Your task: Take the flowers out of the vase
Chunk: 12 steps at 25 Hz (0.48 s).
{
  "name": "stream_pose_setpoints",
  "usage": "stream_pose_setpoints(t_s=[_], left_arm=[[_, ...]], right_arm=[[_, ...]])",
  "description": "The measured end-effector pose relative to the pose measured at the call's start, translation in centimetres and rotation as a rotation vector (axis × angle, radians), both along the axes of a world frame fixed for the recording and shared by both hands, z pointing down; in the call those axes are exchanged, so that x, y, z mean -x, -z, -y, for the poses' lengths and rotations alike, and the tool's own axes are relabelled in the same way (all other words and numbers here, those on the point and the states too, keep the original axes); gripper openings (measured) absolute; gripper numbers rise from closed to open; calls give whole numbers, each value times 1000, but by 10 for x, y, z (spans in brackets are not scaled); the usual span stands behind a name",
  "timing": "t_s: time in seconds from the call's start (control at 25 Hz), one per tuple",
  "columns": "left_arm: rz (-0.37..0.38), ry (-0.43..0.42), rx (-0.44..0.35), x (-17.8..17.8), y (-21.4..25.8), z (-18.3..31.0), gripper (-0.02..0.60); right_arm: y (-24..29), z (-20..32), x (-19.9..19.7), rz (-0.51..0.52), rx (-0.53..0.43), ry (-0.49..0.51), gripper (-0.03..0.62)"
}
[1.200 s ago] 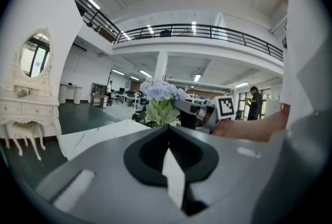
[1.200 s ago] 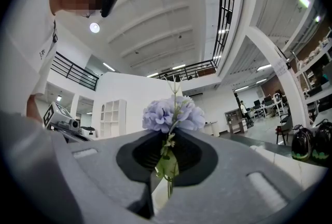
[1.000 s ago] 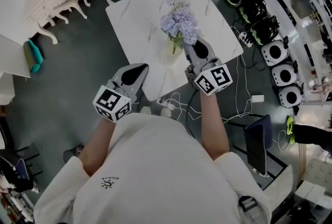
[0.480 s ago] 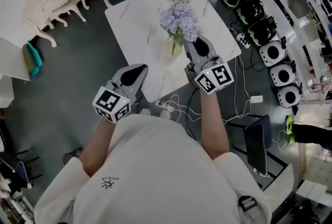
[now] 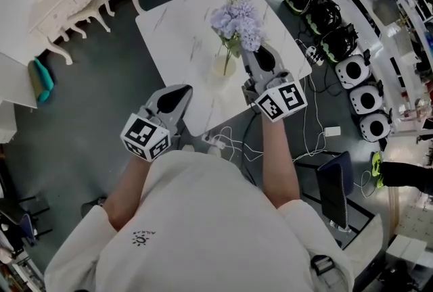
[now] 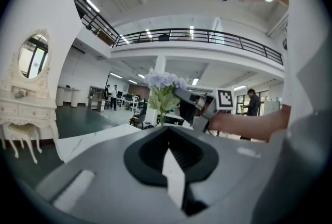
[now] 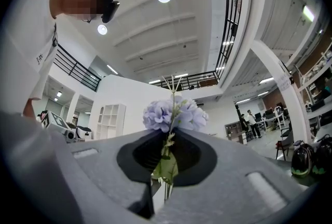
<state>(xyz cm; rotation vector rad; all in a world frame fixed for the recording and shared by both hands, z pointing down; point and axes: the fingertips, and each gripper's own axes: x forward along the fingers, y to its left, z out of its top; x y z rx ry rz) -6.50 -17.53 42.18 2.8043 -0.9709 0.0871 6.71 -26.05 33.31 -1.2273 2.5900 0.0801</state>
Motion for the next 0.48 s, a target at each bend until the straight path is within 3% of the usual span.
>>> stream_pose_setpoints(t_s=[0.48], left_arm=[[-2, 8, -5, 1, 5, 4, -12]], right_arm=[[20, 6, -4, 7, -33, -5, 26]])
